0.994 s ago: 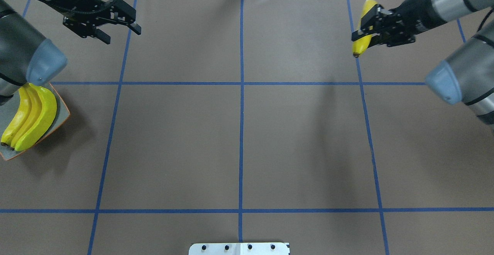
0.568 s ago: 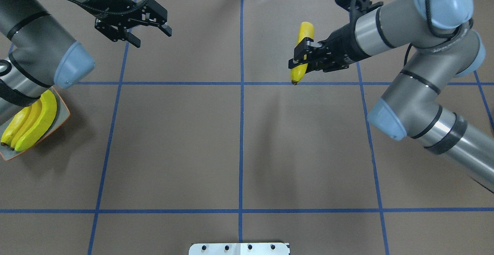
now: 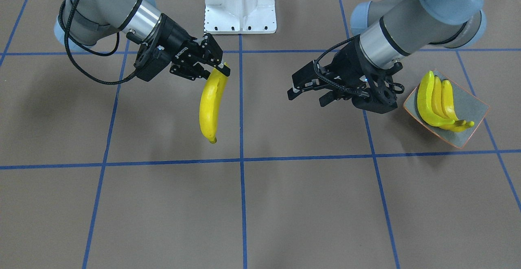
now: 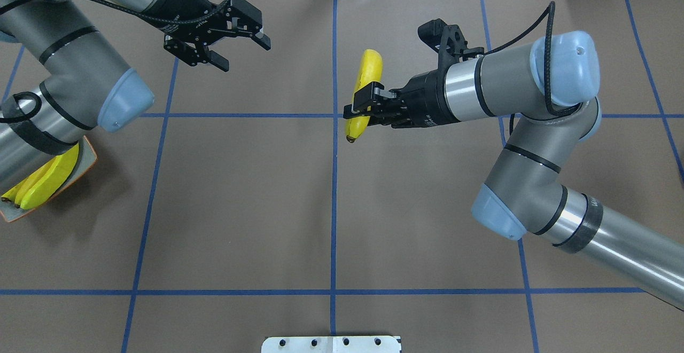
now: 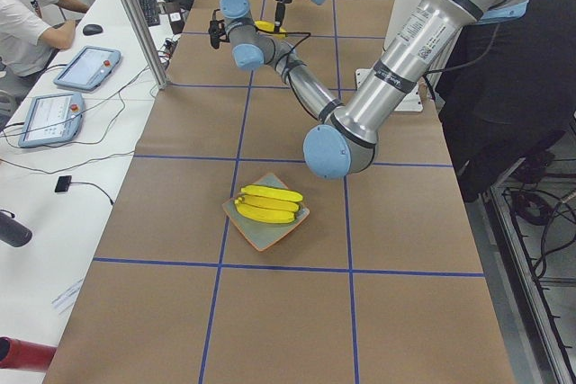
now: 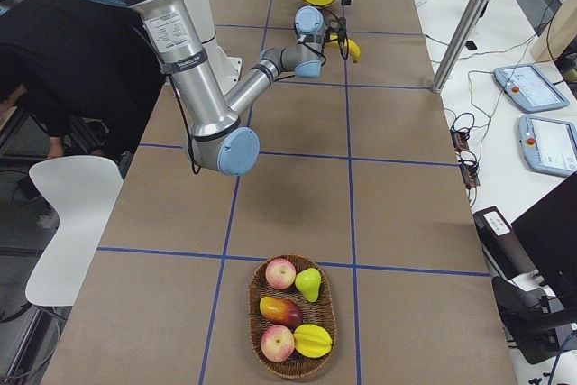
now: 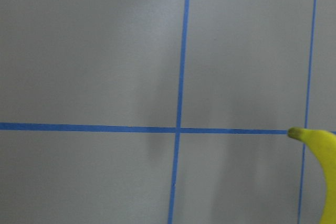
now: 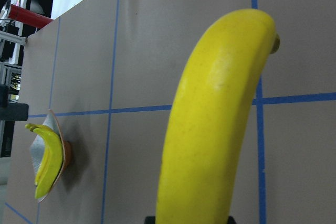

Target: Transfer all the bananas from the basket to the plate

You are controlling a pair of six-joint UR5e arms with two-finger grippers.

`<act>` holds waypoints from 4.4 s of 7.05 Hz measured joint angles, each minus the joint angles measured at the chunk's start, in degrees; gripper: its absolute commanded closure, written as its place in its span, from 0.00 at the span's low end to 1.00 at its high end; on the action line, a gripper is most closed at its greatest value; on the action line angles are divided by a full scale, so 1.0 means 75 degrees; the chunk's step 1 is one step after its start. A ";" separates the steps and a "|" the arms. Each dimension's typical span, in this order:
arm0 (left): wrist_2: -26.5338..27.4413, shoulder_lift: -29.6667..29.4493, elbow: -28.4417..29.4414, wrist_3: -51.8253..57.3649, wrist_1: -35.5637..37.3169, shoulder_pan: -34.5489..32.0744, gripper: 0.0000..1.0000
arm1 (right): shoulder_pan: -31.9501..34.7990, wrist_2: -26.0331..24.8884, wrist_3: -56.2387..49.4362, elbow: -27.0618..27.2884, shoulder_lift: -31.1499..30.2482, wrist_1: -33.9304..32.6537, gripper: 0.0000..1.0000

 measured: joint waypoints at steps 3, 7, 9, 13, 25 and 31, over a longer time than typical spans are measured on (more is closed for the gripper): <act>0.0016 -0.0081 0.0025 -0.0796 -0.1070 0.0291 0.00 | -0.0622 -0.0469 0.0365 0.0004 0.0251 0.0641 1.00; 0.0045 -0.0209 0.0025 -0.1578 -0.1800 0.0552 0.00 | -0.0786 -0.0604 0.0766 0.0037 0.0572 0.1093 1.00; 0.0055 -0.0286 0.0021 -0.2042 -0.2002 0.0679 0.01 | -0.0809 -0.0717 0.0869 0.0042 0.0610 0.1270 1.00; 0.0059 -0.0383 0.0014 -0.2374 -0.2087 0.0841 0.80 | -0.0830 -0.0734 0.0882 0.0046 0.0695 0.1295 1.00; -0.0455 0.2273 -0.0057 0.1212 -0.1858 -0.0904 1.00 | -0.0080 -0.1055 0.0786 -0.0008 -0.0993 0.2167 0.00; 0.2892 0.3779 -0.0799 0.7341 0.2411 -0.2101 1.00 | 0.0331 -0.1866 0.0123 -0.0051 -0.1316 0.0504 0.00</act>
